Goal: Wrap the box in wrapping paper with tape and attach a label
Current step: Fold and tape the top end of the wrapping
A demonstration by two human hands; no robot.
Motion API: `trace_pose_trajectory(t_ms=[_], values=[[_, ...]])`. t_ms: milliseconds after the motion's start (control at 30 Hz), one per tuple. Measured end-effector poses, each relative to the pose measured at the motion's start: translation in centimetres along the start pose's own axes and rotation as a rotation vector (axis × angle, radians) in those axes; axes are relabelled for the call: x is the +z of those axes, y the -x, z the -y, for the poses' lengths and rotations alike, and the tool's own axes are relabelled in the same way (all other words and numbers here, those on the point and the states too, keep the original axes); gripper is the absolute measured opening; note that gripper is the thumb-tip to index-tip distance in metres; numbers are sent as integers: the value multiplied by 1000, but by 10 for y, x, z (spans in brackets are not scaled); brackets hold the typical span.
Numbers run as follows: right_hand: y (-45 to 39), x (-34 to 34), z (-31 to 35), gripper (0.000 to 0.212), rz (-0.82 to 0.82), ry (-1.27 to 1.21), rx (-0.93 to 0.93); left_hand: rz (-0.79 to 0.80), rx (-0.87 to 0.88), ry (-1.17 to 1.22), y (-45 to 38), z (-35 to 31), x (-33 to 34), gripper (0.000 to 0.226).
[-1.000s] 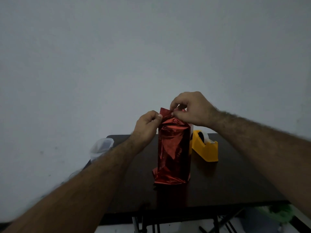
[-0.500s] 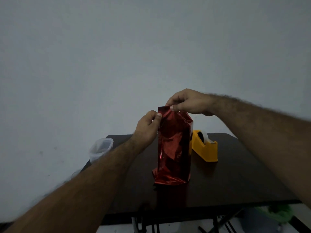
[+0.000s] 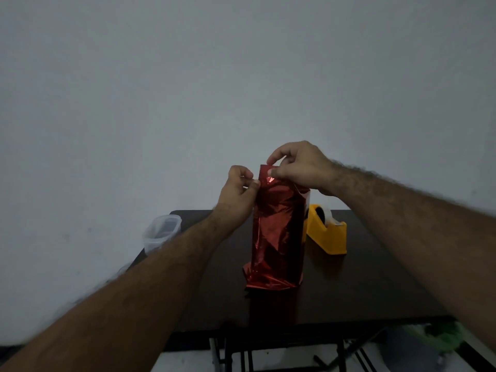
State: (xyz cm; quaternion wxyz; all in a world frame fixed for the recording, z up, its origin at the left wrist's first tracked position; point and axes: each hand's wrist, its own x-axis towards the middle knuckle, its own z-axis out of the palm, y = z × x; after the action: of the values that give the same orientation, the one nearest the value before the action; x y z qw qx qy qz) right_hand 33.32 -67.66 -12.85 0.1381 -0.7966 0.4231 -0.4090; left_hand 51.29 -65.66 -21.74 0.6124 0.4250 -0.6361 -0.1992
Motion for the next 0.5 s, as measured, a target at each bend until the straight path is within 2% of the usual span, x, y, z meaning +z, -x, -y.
trace_pose_trajectory(t_ms=[100, 267, 367, 500], values=[[-4, 2, 4, 18, -131, -21, 27, 8, 20, -16, 1, 0, -2, 8], [-6, 6, 4, 18, -211, 16, 52, 107, 83, -23, 7, -1, -8, 16], [-4, 7, 3, 16, -201, 19, 20, 113, 117, -103, 4, -1, -6, 10], [3, 4, -1, 6, -139, 19, -82, 96, 47, -63, 0, -2, -2, 15]])
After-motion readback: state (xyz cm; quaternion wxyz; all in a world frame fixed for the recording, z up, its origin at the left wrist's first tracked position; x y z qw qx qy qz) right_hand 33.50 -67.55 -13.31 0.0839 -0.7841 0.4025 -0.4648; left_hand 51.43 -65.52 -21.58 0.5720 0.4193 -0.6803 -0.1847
